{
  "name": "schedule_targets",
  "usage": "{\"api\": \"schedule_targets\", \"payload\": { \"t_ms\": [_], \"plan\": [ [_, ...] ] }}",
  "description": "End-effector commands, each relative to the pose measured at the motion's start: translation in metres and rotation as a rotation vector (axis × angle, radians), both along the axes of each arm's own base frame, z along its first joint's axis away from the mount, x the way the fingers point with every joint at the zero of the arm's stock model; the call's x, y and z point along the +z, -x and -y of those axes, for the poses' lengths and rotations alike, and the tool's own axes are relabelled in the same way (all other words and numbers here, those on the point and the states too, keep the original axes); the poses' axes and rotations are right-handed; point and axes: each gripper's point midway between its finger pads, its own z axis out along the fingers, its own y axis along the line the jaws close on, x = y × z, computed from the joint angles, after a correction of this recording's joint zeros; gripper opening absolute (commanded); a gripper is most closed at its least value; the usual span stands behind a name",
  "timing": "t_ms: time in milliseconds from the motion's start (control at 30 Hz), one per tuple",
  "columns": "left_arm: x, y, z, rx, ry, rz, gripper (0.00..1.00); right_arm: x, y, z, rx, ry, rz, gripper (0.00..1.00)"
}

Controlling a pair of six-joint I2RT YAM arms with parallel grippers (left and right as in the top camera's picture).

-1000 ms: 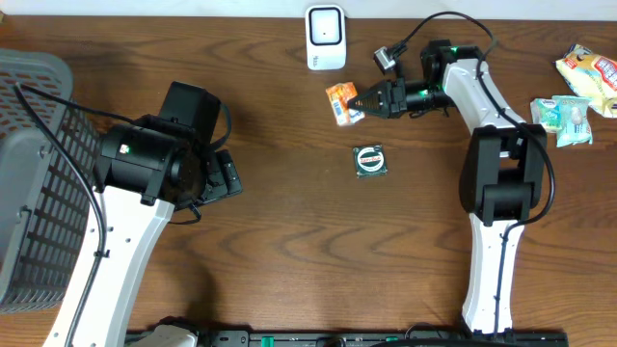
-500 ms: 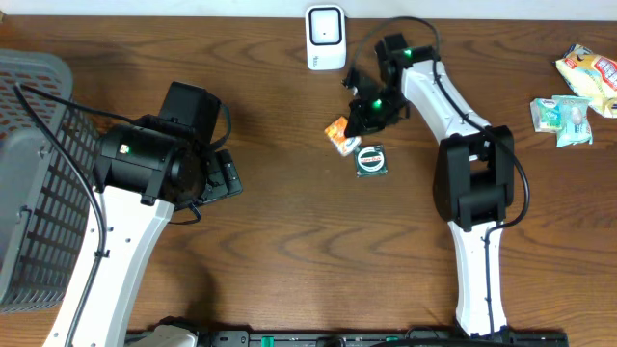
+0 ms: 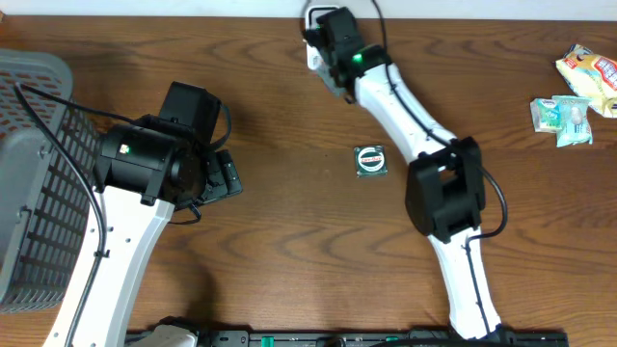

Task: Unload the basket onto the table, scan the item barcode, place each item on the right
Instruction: 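Hold the orange Kleenex pack up in front of the scanner, right gripper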

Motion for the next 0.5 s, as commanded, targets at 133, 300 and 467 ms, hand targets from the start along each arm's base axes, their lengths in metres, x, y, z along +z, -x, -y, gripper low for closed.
{"api": "schedule_targets", "payload": {
  "t_ms": [133, 300, 467],
  "plan": [
    [0.002, 0.000, -0.002, 0.014, 0.001, 0.008, 0.98, 0.061, -0.036, 0.012, 0.047, 0.161, 0.261, 0.01],
    [0.002, 0.000, -0.002, 0.014, 0.001, 0.008, 0.98, 0.079, -0.058, 0.011, 0.047, 0.097, 0.375, 0.01],
    [0.002, 0.000, -0.002, 0.014, 0.001, 0.008, 0.97, 0.065, -0.065, -0.004, 0.194, 0.082, 0.371, 0.01]
  ]
}}
